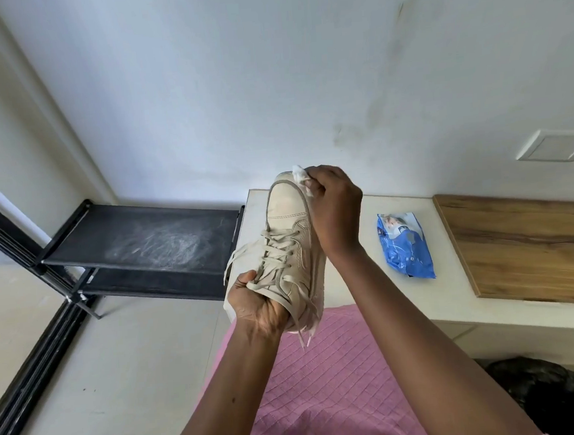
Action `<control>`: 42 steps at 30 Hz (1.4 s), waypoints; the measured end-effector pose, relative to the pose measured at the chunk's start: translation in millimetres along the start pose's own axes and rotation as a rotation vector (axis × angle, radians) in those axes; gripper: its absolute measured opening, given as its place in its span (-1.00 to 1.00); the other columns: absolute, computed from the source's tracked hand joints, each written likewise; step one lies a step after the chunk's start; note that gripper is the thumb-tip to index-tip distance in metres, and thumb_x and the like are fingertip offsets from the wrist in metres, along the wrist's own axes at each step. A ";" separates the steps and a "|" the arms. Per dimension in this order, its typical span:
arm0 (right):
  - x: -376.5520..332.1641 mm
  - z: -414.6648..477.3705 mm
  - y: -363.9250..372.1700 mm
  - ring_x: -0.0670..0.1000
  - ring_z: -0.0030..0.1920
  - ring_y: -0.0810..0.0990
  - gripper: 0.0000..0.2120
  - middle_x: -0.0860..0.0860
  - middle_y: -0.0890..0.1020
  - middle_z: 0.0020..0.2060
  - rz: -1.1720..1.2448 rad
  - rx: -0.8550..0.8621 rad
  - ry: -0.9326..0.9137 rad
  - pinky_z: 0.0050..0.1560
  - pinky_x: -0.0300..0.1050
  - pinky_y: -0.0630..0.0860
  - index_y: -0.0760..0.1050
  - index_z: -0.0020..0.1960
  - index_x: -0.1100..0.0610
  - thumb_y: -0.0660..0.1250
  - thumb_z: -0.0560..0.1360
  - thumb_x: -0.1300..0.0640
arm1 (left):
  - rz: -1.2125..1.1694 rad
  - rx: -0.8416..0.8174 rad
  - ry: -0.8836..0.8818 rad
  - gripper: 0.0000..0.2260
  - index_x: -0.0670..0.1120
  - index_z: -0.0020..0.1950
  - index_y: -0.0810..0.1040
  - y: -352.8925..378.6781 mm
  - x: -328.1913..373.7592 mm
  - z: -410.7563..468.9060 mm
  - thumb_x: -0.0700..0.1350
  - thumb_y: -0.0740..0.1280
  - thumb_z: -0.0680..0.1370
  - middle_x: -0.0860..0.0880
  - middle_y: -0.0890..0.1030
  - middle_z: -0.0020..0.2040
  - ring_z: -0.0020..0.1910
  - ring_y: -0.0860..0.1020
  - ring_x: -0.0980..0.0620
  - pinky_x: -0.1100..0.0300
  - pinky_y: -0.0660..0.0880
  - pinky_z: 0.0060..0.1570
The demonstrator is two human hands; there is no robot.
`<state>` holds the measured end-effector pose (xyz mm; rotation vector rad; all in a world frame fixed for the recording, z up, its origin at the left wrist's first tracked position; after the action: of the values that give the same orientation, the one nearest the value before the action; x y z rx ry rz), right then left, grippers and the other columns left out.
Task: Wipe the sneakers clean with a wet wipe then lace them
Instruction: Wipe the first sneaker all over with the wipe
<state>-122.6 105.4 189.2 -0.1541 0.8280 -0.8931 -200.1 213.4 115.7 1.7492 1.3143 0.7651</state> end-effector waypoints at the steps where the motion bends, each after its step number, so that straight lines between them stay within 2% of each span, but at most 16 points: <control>1: 1.2 -5.1 -0.5 0.07 -0.17 0.62 -0.85 0.08 0.66 -0.17 -0.003 -0.007 -0.021 -0.12 -0.27 0.43 0.63 -0.07 0.24 0.39 0.39 0.38 | -0.005 -0.009 0.019 -0.47 -0.42 0.18 0.45 1.6 1.5 -0.1 -0.21 0.10 0.28 -0.39 0.52 0.14 0.14 0.46 -0.32 -0.15 0.35 0.17; 5: 10.2 -43.6 -5.8 0.10 -0.09 0.62 -0.75 0.13 0.64 -0.09 0.024 0.044 0.055 -0.04 -0.26 0.44 0.61 -0.02 0.26 0.29 0.37 0.45 | -0.046 -0.069 0.064 -0.34 -0.39 0.29 0.39 2.7 9.3 2.2 -0.27 0.21 0.18 -0.36 0.46 0.26 0.23 0.42 -0.31 -0.17 0.33 0.16; 8: 2.9 -85.2 -3.4 0.13 -0.10 0.57 -0.83 0.17 0.57 -0.09 -0.009 0.052 0.023 -0.10 -0.13 0.49 0.56 -0.02 0.30 0.21 0.47 0.31 | -0.078 -0.135 0.062 -0.53 -0.48 0.05 0.51 6.5 10.8 4.2 -0.21 0.11 0.29 -0.48 0.53 0.06 -0.03 0.56 -0.43 -0.30 0.36 0.15; 11: 5.5 -103.7 -2.8 0.03 -0.19 0.55 -0.87 0.15 0.58 -0.18 0.046 -0.051 0.040 -0.18 -0.20 0.50 0.53 -0.10 0.29 0.26 0.46 0.25 | -0.116 -0.173 0.067 -0.52 -0.49 0.03 0.51 12.4 15.2 2.9 -0.17 0.06 0.32 -0.49 0.54 0.03 -0.11 0.58 -0.45 -0.34 0.39 -0.01; 13: 11.5 -92.5 -6.4 -0.08 -0.27 0.49 -0.93 0.09 0.59 -0.27 0.194 -0.125 0.222 -0.24 -0.36 0.44 0.54 -0.12 0.25 0.32 0.43 0.37 | -0.113 -0.164 0.092 -0.52 -0.46 0.06 0.50 11.3 20.4 2.6 -0.17 0.08 0.30 -0.46 0.56 0.02 -0.13 0.60 -0.41 -0.34 0.50 -0.14; 15: 11.8 -77.3 -8.3 -0.07 -0.38 0.46 -0.84 0.04 0.56 -0.37 0.540 -0.186 0.606 -0.35 -0.31 0.41 0.51 -0.13 0.19 0.24 0.47 0.41 | -0.110 -0.136 0.105 -0.49 -0.40 0.16 0.47 7.7 23.9 3.8 -0.17 0.10 0.30 -0.40 0.55 0.09 -0.06 0.59 -0.37 -0.31 0.51 -0.21; 17: 7.8 -63.2 -10.8 -0.04 -0.52 0.43 -0.81 0.05 0.53 -0.47 0.850 -0.225 0.858 -0.48 -0.22 0.36 0.46 -0.15 0.20 0.14 0.51 0.41 | -0.106 -0.114 0.106 -0.46 -0.39 0.23 0.43 5.5 23.7 3.9 -0.17 0.10 0.32 -0.38 0.52 0.16 0.05 0.54 -0.35 -0.29 0.51 -0.13; 22: 1.2 -45.4 -14.6 -0.05 -0.45 0.48 -0.90 0.03 0.58 -0.45 1.049 -0.415 1.005 -0.43 -0.24 0.38 0.55 -0.14 0.19 0.26 0.50 0.29 | -0.081 -0.126 0.092 -0.45 -0.40 0.23 0.42 13.8 16.2 -2.7 -0.18 0.09 0.30 -0.42 0.53 0.10 0.06 0.52 -0.37 -0.26 0.42 -0.04; 26: -0.1 -41.8 -14.4 -0.03 -0.31 0.57 -0.88 0.03 0.64 -0.36 1.192 -0.395 1.076 -0.36 -0.26 0.51 0.52 -0.14 0.24 0.24 0.47 0.38 | -0.023 -0.153 0.111 -0.50 -0.38 0.11 0.48 19.8 15.3 -5.4 -0.18 0.08 0.27 -0.38 0.60 -0.04 -0.19 0.64 -0.33 -0.25 0.57 -0.32; 28: -2.5 -37.7 -17.9 -0.01 -0.30 0.61 -0.81 0.04 0.63 -0.35 1.231 -0.350 1.069 -0.34 -0.24 0.56 0.48 -0.15 0.23 0.18 0.46 0.46 | 0.012 -0.175 0.113 -0.53 -0.37 0.06 0.50 22.1 14.9 -7.1 -0.17 0.08 0.27 -0.36 0.62 -0.11 -0.23 0.65 -0.30 -0.21 0.58 -0.33; 31: -1.7 -29.4 -19.0 0.01 -0.29 0.63 -0.68 0.05 0.61 -0.30 1.235 -0.245 1.012 -0.31 -0.19 0.58 0.49 -0.12 0.18 0.13 0.43 0.55 | 0.041 -0.188 0.108 -0.53 -0.36 0.05 0.51 21.9 13.6 -7.8 -0.17 0.08 0.26 -0.32 0.63 -0.12 -0.24 0.65 -0.28 -0.21 0.56 -0.25; 32: -1.1 -26.7 -19.5 0.01 -0.27 0.62 -0.66 0.02 0.62 -0.31 1.139 -0.207 0.934 -0.27 -0.17 0.58 0.53 -0.11 0.16 0.16 0.41 0.54 | 0.046 -0.201 0.103 -0.53 -0.35 0.04 0.53 22.1 12.8 -8.0 -0.18 0.08 0.25 -0.31 0.63 -0.11 -0.23 0.65 -0.27 -0.22 0.55 -0.22; 35: -4.9 -16.1 -29.3 -0.10 -0.22 0.57 -0.67 -0.02 0.67 -0.24 0.442 -0.039 0.450 -0.12 -0.22 0.51 0.65 -0.06 0.10 0.24 0.37 0.41 | 0.071 -0.214 0.096 -0.56 -0.37 -0.12 0.62 21.7 9.8 -7.5 -0.18 0.06 0.25 -0.31 0.64 -0.15 -0.25 0.65 -0.26 -0.17 0.56 -0.22; 37: -17.7 -13.9 -30.9 -0.08 -0.13 0.59 -0.65 0.05 0.69 -0.12 0.123 0.042 0.084 -0.08 -0.31 0.47 0.64 -0.01 0.18 0.21 0.35 0.44 | 0.098 -0.238 0.083 -0.51 -0.36 0.02 0.57 20.7 6.3 -6.4 -0.17 0.07 0.25 -0.32 0.63 -0.06 -0.16 0.64 -0.28 -0.19 0.56 -0.13; 40: -35.2 -28.3 -7.7 0.16 -0.06 0.63 -0.59 0.13 0.65 -0.06 -0.119 -0.209 -0.188 -0.14 -0.09 0.56 0.61 -0.05 0.26 0.04 0.31 0.43 | 0.146 -0.272 0.074 -0.36 -0.30 0.29 0.44 20.3 4.0 -3.4 -0.18 0.13 0.21 -0.29 0.54 0.19 0.10 0.56 -0.27 -0.24 0.41 0.18; 42: -40.3 -46.1 3.8 0.17 -0.12 0.64 -0.60 0.13 0.64 -0.10 -0.222 -0.342 -0.238 -0.25 -0.07 0.59 0.60 -0.12 0.24 -0.01 0.34 0.32 | 0.149 -0.292 0.093 -0.32 -0.30 0.26 0.45 21.3 4.3 -3.5 -0.21 0.20 0.12 -0.26 0.59 0.08 0.00 0.61 -0.21 -0.14 0.48 0.10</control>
<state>-166.2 147.4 179.0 -0.6500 0.7442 -0.9135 -191.7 215.4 135.9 1.6033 1.0775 1.0766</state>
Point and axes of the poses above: each hand's wrist, its own z-axis towards the middle knuckle, its own y-axis out of the palm, x = y × z, the point moved 3 cm from there along z, towards the middle knuckle
